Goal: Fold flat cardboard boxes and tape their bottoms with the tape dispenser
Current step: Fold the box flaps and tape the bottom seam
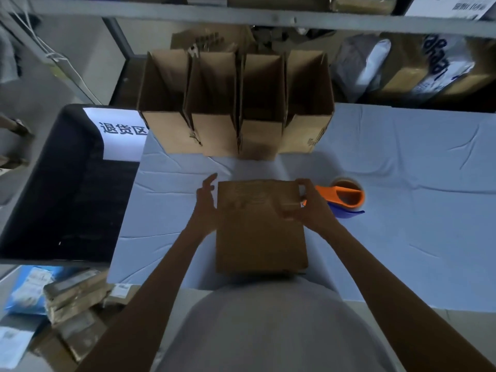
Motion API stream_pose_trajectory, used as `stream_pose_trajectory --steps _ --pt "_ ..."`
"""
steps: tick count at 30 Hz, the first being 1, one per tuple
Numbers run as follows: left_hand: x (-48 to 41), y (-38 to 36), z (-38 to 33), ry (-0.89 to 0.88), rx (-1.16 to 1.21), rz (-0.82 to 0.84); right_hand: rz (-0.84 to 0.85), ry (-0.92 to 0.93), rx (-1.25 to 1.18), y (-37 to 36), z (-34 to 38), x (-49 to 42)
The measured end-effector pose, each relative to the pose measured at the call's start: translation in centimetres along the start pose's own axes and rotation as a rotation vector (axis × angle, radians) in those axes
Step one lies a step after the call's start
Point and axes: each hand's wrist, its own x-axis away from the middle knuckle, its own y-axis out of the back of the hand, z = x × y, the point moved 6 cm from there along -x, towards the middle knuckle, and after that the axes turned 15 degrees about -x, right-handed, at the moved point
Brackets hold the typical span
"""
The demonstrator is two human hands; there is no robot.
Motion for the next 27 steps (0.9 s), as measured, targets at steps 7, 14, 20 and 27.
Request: stream_pose_trajectory --steps 7,14,20,27 --pt "-2.2 -0.1 -1.8 -0.158 -0.082 -0.155 0.020 0.173 0.225 -2.4 3.7 -1.6" --pt "-2.5 -0.5 -4.1 -0.203 -0.192 -0.119 -0.131 0.160 0.111 -3.8 2.8 -3.3" --pt "-6.0 0.6 -7.2 -0.373 -0.330 -0.119 -0.207 0.116 -0.021 -2.2 3.3 -3.8" --pt "-5.4 -3.1 -9.2 -0.585 -0.435 -0.014 -0.219 -0.033 -0.209 -2.6 -0.3 -0.9"
